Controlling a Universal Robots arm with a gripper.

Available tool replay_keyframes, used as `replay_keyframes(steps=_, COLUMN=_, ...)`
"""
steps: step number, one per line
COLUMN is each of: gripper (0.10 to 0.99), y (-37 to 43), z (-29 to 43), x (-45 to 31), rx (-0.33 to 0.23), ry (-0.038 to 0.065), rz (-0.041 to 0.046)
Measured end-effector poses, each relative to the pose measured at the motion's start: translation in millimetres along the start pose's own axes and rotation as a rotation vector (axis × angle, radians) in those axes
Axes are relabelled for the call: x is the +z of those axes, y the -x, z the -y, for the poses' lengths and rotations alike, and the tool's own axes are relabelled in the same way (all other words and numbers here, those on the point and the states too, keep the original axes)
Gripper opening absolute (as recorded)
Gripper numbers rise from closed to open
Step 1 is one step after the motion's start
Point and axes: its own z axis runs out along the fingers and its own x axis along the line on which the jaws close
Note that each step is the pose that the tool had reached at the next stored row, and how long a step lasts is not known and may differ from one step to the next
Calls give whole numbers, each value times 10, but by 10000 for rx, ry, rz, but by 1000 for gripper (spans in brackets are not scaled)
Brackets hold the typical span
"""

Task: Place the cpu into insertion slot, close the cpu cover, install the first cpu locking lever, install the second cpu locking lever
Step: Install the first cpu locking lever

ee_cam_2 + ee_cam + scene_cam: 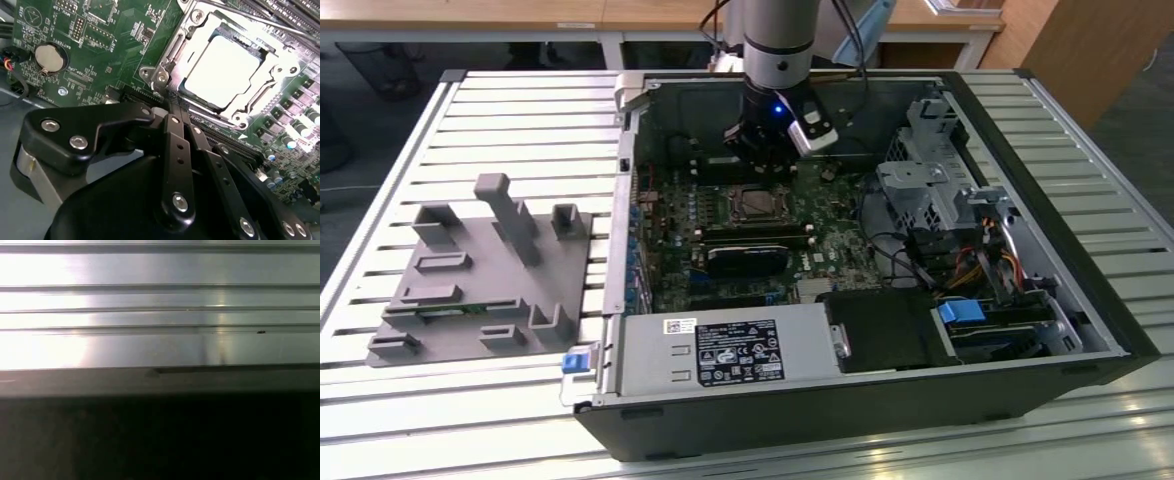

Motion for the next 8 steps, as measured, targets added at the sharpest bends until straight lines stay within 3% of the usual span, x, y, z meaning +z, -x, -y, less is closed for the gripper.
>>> replay_keyframes(steps=5, gripper=122, y=1, z=-1, x=-22, rx=0, ry=-2, rz=1)
replay_keyframes(steps=8, gripper=122, y=0, z=0, x=-10, rx=-2, ry=-63, rz=2)
